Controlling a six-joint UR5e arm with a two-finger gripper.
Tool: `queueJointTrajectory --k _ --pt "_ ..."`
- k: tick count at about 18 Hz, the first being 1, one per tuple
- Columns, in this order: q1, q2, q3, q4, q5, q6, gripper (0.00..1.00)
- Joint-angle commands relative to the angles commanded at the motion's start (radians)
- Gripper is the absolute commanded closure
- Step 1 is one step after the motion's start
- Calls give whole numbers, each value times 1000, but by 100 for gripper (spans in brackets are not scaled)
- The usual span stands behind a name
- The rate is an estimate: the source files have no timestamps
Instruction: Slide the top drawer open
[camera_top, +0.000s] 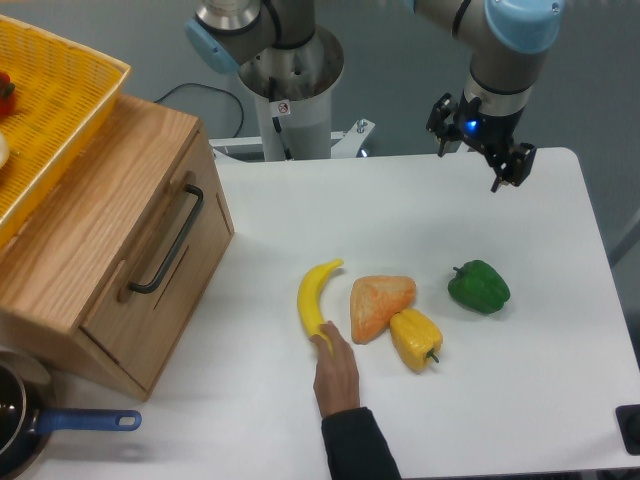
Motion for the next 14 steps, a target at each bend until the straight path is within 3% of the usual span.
queueJointTrajectory --k 8,14 --pt "-21 -5 -6 -2 -5 -11 0" --pt "-49 -6 -9 -38 -28 -38 0"
